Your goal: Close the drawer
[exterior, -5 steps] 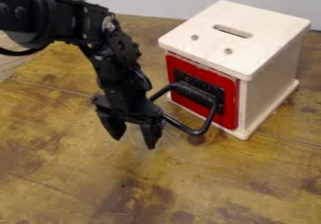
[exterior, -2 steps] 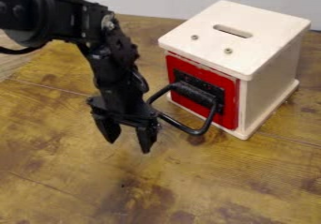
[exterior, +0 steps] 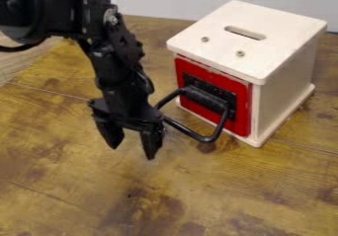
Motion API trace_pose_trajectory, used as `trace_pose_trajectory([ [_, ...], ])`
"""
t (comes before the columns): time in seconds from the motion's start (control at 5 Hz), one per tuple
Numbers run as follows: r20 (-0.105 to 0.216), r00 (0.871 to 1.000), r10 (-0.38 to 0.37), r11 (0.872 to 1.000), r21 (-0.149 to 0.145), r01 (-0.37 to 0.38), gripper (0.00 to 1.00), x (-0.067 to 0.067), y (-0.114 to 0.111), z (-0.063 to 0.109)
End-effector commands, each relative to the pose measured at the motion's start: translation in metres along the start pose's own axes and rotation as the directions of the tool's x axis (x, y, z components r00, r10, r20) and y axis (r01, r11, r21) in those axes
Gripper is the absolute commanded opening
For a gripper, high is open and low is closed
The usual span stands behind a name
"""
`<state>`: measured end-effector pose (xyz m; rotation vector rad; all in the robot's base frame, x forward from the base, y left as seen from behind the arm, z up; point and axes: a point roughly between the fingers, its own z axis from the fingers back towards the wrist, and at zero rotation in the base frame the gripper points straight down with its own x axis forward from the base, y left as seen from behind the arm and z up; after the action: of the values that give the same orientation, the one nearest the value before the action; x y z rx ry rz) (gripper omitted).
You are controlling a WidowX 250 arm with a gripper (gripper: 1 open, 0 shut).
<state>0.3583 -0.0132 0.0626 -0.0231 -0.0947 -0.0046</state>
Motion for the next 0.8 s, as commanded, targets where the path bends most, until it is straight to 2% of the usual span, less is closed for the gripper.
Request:
trace_pose_trajectory([
  [0.0,0.109,0.994,0.004,1.0,0.005,-0.004,1.0,0.0143,0.004,0.0405],
  [0.6,0.111,0.994,0.013,1.0,0.001,-0.013,1.0,0.0114,0.0044,0.0472],
])
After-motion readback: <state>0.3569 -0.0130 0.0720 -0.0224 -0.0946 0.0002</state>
